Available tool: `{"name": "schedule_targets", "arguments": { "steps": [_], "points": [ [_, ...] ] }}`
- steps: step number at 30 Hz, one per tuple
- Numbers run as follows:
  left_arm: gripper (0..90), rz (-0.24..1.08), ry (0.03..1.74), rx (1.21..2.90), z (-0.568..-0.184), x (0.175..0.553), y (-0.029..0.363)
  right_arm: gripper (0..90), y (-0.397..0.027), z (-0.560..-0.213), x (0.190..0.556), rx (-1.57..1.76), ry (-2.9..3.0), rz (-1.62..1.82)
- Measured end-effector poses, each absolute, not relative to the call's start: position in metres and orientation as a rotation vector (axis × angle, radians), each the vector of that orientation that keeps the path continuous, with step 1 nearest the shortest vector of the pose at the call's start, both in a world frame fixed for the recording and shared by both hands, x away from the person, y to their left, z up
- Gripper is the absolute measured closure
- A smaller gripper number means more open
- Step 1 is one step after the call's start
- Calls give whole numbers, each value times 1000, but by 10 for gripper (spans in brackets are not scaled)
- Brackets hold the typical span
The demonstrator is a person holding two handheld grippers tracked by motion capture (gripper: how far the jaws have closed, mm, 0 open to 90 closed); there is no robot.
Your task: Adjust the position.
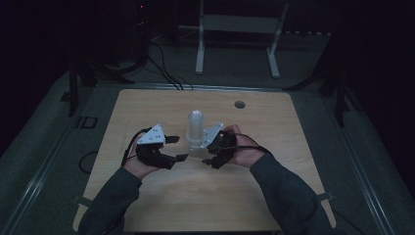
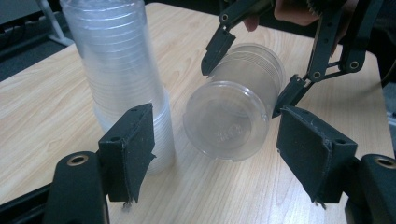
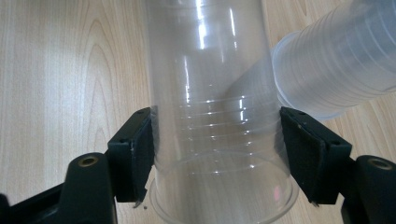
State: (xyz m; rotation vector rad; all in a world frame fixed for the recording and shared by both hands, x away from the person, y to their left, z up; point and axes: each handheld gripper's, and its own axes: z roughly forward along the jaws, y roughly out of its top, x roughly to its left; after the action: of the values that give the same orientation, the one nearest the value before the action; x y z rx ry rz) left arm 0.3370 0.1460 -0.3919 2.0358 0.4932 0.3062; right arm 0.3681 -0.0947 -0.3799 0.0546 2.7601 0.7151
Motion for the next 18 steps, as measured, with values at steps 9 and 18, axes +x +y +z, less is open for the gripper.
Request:
{"name": "schedule_targets", "arguments": {
  "steps": [9,18],
  "points": [
    [274,302,451,2110,-391,338,134,308,-94,-379,367,20,2764,637],
    [271,305,430,2167,-390,338,126,309,-91,-379,366,-1,2762,595]
  ]
}}
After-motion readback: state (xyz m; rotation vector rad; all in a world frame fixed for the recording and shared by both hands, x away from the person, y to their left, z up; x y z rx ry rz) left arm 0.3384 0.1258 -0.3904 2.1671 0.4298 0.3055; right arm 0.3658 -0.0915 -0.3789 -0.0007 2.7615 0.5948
